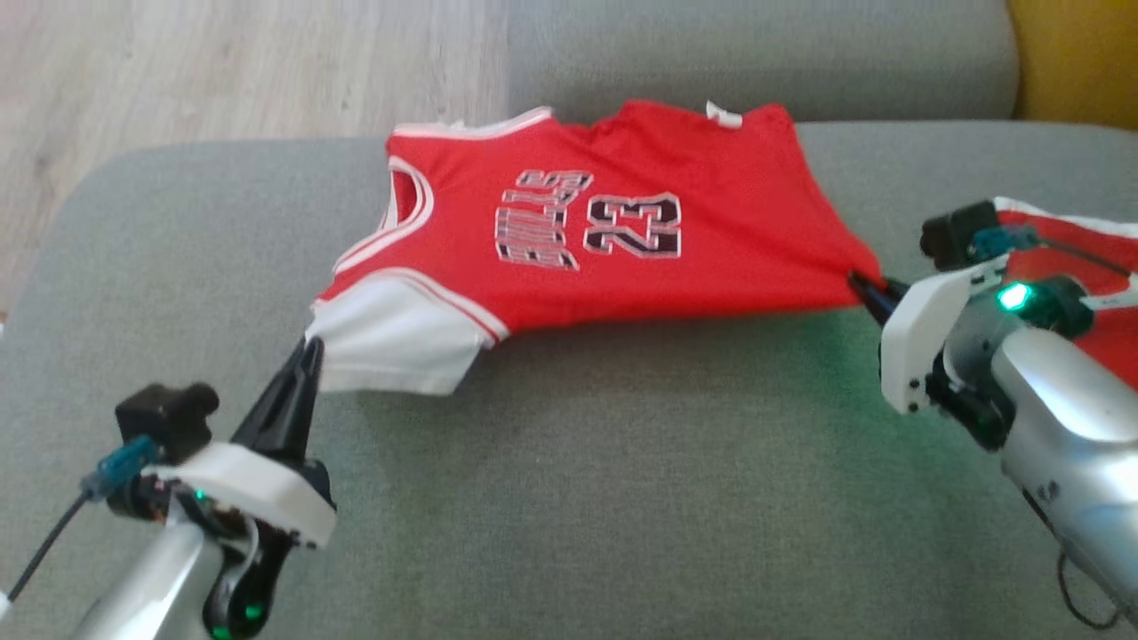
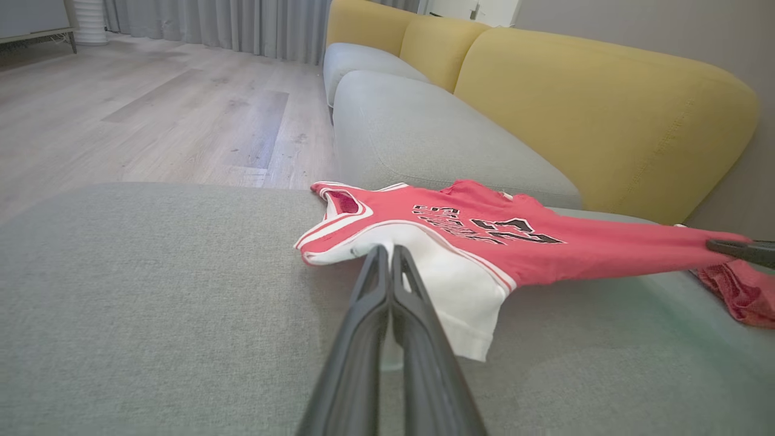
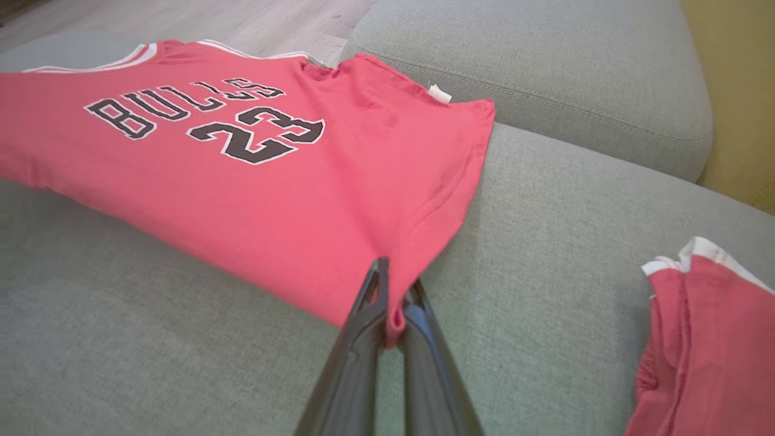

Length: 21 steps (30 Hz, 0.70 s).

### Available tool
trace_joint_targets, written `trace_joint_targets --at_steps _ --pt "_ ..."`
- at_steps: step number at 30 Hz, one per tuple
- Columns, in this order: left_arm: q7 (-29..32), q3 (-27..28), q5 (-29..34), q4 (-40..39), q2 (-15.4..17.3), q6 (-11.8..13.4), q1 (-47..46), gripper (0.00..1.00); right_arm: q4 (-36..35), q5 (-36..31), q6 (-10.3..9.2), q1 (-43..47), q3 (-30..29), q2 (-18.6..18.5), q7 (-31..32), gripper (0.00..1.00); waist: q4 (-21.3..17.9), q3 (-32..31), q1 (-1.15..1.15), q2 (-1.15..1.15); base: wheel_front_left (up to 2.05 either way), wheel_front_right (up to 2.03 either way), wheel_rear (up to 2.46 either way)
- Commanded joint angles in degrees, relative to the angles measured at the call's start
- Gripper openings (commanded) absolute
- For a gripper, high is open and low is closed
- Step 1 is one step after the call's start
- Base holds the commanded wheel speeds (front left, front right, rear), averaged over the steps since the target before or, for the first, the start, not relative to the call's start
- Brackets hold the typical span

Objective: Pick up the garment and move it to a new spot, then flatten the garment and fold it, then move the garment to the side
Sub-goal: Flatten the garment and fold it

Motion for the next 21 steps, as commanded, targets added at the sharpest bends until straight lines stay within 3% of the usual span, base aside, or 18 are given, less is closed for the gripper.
trace_joint_targets --at_steps 1,11,21 --pt "0.5 2.3 -0.4 -3.6 2.9 0.8 -1.0 0.0 -2.3 1.5 -0.04 0.5 1.5 -1.8 0.2 0.0 0.0 -1.6 0.01 0.0 0.0 0.0 0.0" --pt "5.7 2.6 -2.4 -17.3 8.4 5.2 10.0 0.0 -10.7 13.3 -0.04 5.3 10.8 -8.2 6.6 0.0 0.0 -6.0 0.01 0.0 0.0 0.0 0.0" --pt "8.2 2.7 -3.6 -23.0 10.5 7.1 13.4 0.0 -15.1 18.4 -0.04 6.4 12.6 -11.6 8.0 0.0 0.0 -5.8 0.01 0.0 0.0 0.0 0.0"
